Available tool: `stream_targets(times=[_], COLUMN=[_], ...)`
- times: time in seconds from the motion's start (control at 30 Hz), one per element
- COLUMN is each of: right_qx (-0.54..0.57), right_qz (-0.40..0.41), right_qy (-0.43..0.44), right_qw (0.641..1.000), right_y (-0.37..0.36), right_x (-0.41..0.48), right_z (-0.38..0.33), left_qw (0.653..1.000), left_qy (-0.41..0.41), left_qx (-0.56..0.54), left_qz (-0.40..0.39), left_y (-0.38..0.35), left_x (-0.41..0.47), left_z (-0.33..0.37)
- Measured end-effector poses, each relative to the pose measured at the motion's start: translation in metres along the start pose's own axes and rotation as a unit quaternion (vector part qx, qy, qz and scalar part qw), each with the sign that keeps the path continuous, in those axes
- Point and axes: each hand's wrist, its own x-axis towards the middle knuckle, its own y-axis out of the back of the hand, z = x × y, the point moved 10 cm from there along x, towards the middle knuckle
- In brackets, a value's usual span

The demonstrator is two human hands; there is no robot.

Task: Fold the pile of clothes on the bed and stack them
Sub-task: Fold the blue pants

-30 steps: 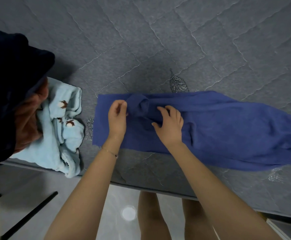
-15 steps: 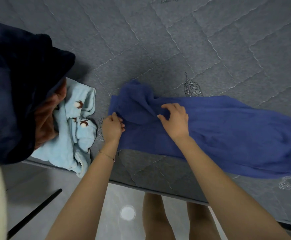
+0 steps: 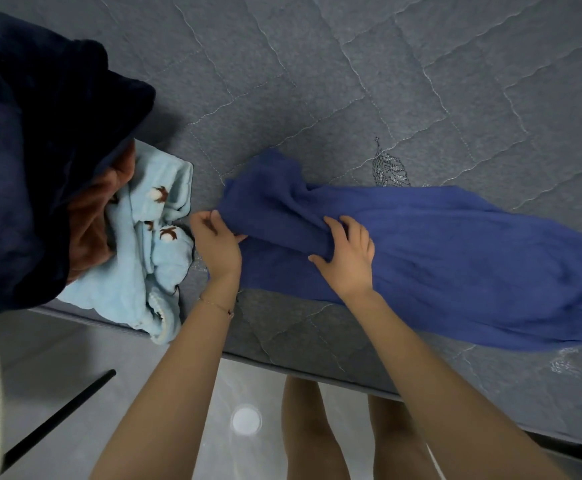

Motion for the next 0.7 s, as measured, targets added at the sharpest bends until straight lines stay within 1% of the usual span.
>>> stream_targets(times=[0.07, 0.1, 0.2, 0.3, 0.4, 0.5, 0.57, 0.6, 0.63, 0.7], right_qx=[-0.026, -0.028, 0.008, 0.060, 0.069, 0.057, 0.045, 0.042, 0.044, 0.060], right_qz=[-0.027, -0.027, 0.016, 0.051, 0.018, -0.055, -0.102, -0.107, -0.095, -0.042], right_qy=[0.008, 0.017, 0.046, 0.063, 0.076, 0.059, 0.044, 0.043, 0.047, 0.058], right_qw=[0.999, 0.999, 0.999, 0.995, 0.995, 0.995, 0.993, 0.992, 0.993, 0.996], right_y=[-0.007, -0.007, -0.002, 0.001, -0.010, -0.032, -0.043, -0.044, -0.040, -0.022], right_x=[-0.005, -0.009, -0.022, -0.034, -0.044, -0.052, -0.055, -0.056, -0.056, -0.054], right_z=[0.000, -0.001, -0.007, -0.005, 0.001, 0.013, 0.021, 0.023, 0.023, 0.021], left_qw=[1.000, 1.000, 0.998, 0.997, 0.994, 0.990, 0.987, 0.981, 0.973, 0.950], left_qy=[0.005, 0.015, 0.055, 0.080, 0.108, 0.119, 0.079, 0.043, 0.005, -0.063], left_qx=[-0.007, -0.009, -0.013, 0.008, 0.034, 0.071, 0.136, 0.182, 0.225, 0.297], left_qz=[0.014, 0.020, 0.030, 0.021, 0.010, -0.009, -0.034, -0.047, -0.059, -0.073], left_y=[0.011, 0.016, 0.031, 0.042, 0.046, 0.047, 0.044, 0.042, 0.037, 0.026], left_x=[-0.006, -0.009, -0.015, -0.024, -0.036, -0.043, -0.045, -0.047, -0.049, -0.056], left_z=[-0.003, -0.006, -0.024, -0.043, -0.058, -0.065, -0.057, -0.050, -0.043, -0.026])
